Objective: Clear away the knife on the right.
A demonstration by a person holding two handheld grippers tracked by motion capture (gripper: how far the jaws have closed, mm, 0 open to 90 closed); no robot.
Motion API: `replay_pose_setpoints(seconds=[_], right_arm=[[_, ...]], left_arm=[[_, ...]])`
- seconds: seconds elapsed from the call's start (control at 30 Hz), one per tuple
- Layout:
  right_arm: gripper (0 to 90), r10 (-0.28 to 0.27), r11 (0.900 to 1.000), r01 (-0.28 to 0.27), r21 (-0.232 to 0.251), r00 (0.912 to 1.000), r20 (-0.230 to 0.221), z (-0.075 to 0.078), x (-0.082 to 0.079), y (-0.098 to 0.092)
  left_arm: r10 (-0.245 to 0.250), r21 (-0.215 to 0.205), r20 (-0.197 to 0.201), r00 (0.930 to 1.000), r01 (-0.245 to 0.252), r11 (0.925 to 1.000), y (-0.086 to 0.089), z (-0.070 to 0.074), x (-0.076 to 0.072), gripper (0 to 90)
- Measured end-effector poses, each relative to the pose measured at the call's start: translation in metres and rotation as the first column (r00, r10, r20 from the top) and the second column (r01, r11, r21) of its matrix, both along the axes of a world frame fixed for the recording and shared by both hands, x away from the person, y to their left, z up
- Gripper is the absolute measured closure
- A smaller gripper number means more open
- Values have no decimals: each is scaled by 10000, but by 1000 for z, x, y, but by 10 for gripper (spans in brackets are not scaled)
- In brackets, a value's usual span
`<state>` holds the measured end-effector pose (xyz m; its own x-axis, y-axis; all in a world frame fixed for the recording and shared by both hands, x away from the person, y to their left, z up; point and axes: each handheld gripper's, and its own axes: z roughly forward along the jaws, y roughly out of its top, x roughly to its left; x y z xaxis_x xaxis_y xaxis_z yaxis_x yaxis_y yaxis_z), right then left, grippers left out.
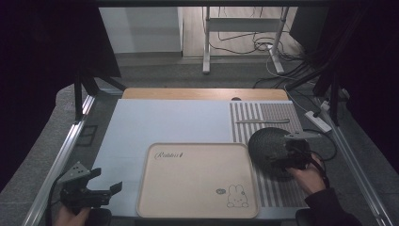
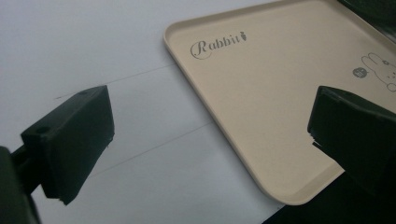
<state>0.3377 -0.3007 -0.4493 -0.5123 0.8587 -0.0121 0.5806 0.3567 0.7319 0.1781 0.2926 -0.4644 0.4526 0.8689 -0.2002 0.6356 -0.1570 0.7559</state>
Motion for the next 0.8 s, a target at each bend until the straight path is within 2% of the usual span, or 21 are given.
replay_pose_setpoints(seconds=[0.23,0.33,0.6,0.8], right_arm=[[0,-182,9996,177,-211,9995,-263,-6,20,-3],[0,-272,9985,253,-478,9988,-406,-9,32,-3],[0,-589,9973,551,-487,9951,-797,-12,53,-6],[0,-764,9940,677,-858,9918,-1023,-16,72,-8]], left_arm=[[-7,-10,0,10000,7,10000,0,0,0,16],[-5,-26,-3,10000,5,10000,0,0,0,16],[-9,-25,-15,10000,9,10000,0,0,0,16],[-16,-39,-24,10000,16,10000,0,0,1,16]])
